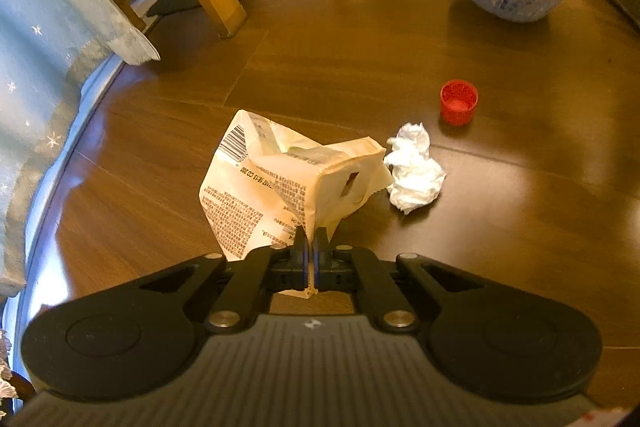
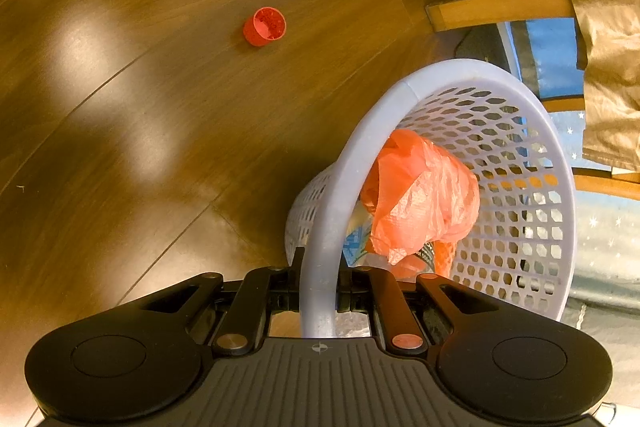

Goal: Collect trash
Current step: 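Carry the paper bag over the wastebasket and open the left tool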

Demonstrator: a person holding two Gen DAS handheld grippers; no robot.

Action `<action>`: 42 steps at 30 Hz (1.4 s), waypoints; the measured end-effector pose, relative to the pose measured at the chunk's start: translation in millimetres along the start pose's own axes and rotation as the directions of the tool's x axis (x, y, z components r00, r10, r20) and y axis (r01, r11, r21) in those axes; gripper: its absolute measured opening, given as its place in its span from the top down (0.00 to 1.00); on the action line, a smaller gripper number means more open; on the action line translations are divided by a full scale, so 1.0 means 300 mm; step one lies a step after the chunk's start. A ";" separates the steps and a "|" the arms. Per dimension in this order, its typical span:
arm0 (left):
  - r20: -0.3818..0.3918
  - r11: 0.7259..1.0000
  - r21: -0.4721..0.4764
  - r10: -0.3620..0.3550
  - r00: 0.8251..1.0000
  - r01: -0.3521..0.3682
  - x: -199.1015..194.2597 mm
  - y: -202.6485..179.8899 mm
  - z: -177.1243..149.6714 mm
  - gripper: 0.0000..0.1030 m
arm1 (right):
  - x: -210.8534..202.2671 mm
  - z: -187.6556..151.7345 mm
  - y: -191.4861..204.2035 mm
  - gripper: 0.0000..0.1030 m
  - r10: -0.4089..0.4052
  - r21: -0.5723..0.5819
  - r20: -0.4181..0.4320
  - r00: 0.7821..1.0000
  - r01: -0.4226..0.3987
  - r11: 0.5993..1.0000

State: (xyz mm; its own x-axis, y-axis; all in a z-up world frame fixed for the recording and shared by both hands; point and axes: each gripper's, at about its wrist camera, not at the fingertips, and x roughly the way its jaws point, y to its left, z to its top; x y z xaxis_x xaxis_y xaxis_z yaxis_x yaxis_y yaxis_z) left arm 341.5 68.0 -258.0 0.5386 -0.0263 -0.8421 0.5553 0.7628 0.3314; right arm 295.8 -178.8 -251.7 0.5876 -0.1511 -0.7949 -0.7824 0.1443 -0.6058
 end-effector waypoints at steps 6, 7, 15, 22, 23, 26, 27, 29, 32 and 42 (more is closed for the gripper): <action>0.050 1.000 -0.013 -0.005 0.999 0.006 -0.129 0.014 0.062 1.00 | -0.005 0.000 -0.001 0.94 0.001 0.002 0.002 1.000 -0.001 1.000; 0.060 1.000 -0.016 -0.006 0.998 0.007 -0.148 0.015 0.080 1.00 | -0.007 -0.002 -0.001 0.94 0.002 0.003 0.003 1.000 -0.002 1.000; 0.157 0.999 -0.033 -0.024 0.987 0.030 -0.327 0.002 0.211 1.00 | -0.014 0.000 -0.004 0.94 0.005 -0.004 0.009 1.000 -0.005 1.000; 0.223 0.996 -0.035 -0.072 0.972 0.082 -0.456 -0.035 0.325 1.00 | -0.026 -0.001 0.001 0.94 0.009 -0.007 0.015 1.000 -0.009 1.000; 0.228 0.996 -0.031 -0.079 0.970 0.089 -0.468 -0.041 0.336 1.00 | -0.028 -0.001 0.003 0.94 0.009 -0.008 0.016 1.000 -0.009 1.000; 0.242 0.994 -0.018 -0.104 0.965 0.111 -0.499 -0.070 0.366 1.00 | -0.031 -0.002 0.005 0.94 0.011 -0.011 0.018 1.000 -0.010 1.000; 0.247 0.993 -0.013 -0.109 0.963 0.116 -0.506 -0.076 0.374 1.00 | -0.033 -0.001 0.005 0.94 0.011 -0.012 0.018 1.000 -0.011 1.000; 0.257 0.992 0.000 -0.125 0.958 0.129 -0.519 -0.093 0.398 1.00 | -0.033 -0.001 0.006 0.94 0.010 -0.013 0.018 1.000 -0.010 1.000; 0.275 0.990 0.023 -0.143 0.951 0.142 -0.534 -0.118 0.430 1.00 | -0.035 0.000 0.009 0.94 0.008 -0.019 0.019 1.000 -0.008 1.000; 0.309 0.975 0.089 -0.219 0.925 0.201 -0.556 -0.202 0.512 1.00 | -0.037 -0.005 0.011 0.94 0.009 -0.021 0.022 1.000 -0.008 1.000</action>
State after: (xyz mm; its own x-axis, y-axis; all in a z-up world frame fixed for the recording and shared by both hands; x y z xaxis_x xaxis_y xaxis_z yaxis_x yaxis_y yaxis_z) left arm 315.5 -73.0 -72.3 0.5727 -0.3914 -0.7203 0.7065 0.6814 0.1914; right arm 286.4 -178.2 -244.9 0.5850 -0.1285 -0.8008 -0.7915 0.1248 -0.5983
